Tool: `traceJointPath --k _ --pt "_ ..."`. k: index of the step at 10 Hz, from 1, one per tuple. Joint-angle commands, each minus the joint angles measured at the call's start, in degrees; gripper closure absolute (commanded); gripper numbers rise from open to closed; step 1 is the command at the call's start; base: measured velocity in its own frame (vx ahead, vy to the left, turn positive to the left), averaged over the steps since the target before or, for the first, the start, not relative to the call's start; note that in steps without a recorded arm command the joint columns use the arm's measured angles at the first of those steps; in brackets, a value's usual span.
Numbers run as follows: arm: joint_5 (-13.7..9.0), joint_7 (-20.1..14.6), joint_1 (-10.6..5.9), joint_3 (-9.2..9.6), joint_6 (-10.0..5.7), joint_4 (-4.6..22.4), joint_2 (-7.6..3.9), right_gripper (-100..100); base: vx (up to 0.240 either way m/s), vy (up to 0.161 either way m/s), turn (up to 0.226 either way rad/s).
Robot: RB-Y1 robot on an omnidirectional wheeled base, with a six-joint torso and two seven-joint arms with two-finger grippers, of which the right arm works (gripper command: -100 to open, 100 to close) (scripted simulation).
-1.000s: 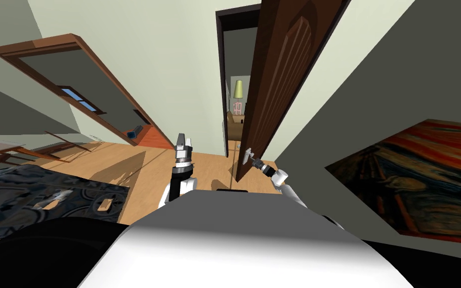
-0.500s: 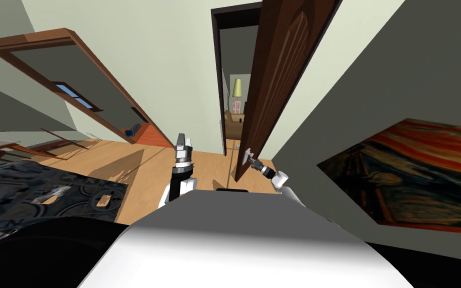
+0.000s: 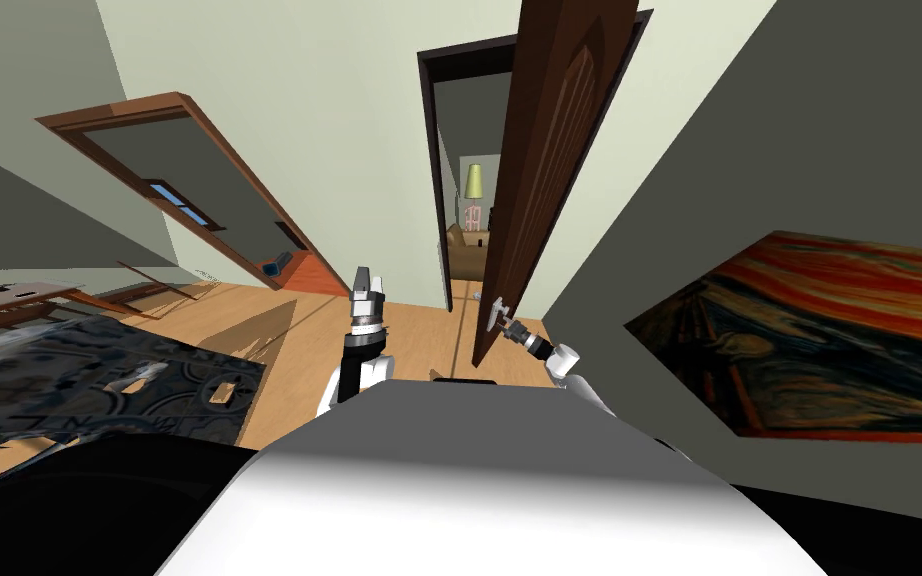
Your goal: Pull the door open
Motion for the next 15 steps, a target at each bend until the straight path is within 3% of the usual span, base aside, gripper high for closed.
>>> traceJointPath --k 1,3,4,6,9,10,11,15 --pt "-0.40 -0.77 -1.94 -1.02 -0.98 0.20 -0.68 -100 -0.006 0.008 0.059" --pt "-0.50 -1.00 -2.48 -1.27 -1.10 0.67 -0.91 -100 0.018 0.008 0.045" --pt "-0.76 -1.62 -3.94 -1.93 -1.42 1.95 -1.53 -100 0.026 -0.003 0.126" --pt "-0.88 -1.91 -4.62 -2.24 -1.58 2.55 -1.82 -100 0.011 -0.015 0.086" --pt "-0.92 -2.00 -4.84 -2.33 -1.62 2.73 -1.91 -100 -0.010 0.008 0.007" --pt "-0.38 -2.21 -3.59 -1.07 -0.75 3.28 -1.40 -100 -0.012 0.017 0.022" --pt "-0.38 -2.21 -3.59 -1.07 -0.75 3.28 -1.40 100 -0.009 0.009 -0.009" --pt "-0.38 -2.21 -3.59 -1.07 -0.75 3.28 -1.40 100 0.005 -0.008 -0.003"
